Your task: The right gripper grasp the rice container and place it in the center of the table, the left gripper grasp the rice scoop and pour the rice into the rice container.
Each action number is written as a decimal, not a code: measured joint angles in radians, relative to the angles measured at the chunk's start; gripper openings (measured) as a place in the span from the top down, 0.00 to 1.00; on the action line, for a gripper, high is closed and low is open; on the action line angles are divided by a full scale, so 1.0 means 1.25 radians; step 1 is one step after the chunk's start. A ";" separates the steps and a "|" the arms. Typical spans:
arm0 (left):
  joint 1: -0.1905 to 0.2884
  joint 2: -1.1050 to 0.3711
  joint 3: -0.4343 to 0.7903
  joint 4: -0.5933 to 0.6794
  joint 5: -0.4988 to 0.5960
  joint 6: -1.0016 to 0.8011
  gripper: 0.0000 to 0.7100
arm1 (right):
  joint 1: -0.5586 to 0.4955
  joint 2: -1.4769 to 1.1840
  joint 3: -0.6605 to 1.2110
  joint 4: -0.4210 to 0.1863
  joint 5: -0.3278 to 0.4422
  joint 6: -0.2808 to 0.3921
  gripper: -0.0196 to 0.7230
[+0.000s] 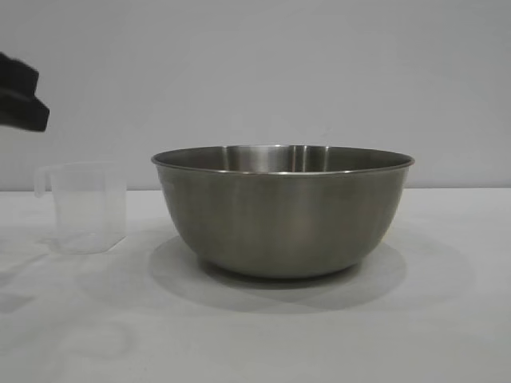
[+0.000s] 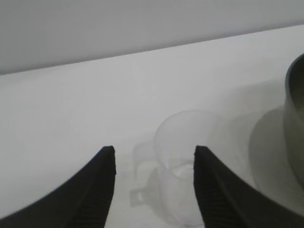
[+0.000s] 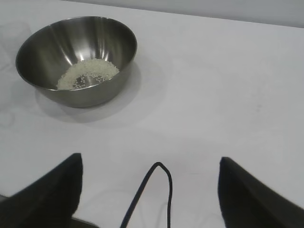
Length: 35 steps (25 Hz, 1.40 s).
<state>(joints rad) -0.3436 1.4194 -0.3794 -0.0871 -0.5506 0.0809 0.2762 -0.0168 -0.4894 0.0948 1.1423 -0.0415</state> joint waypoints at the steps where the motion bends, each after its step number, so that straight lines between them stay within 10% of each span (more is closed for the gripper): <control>1: 0.000 -0.022 -0.017 0.000 0.040 0.000 0.54 | 0.000 0.000 0.000 0.000 0.000 0.000 0.27; 22: 0.000 -0.565 -0.213 0.000 0.762 0.008 0.54 | 0.000 0.000 0.000 0.000 0.000 0.000 0.27; 28: 0.000 -0.741 -0.213 0.000 0.952 0.001 0.30 | 0.000 0.000 0.000 0.000 0.000 0.000 0.27; 35: 0.000 -0.854 -0.215 -0.005 1.165 -0.005 0.29 | 0.000 0.000 0.000 0.000 0.000 0.000 0.27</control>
<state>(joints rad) -0.3436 0.3518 -0.6480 -0.0931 0.9061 0.0742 0.2762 -0.0168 -0.4894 0.0948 1.1423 -0.0415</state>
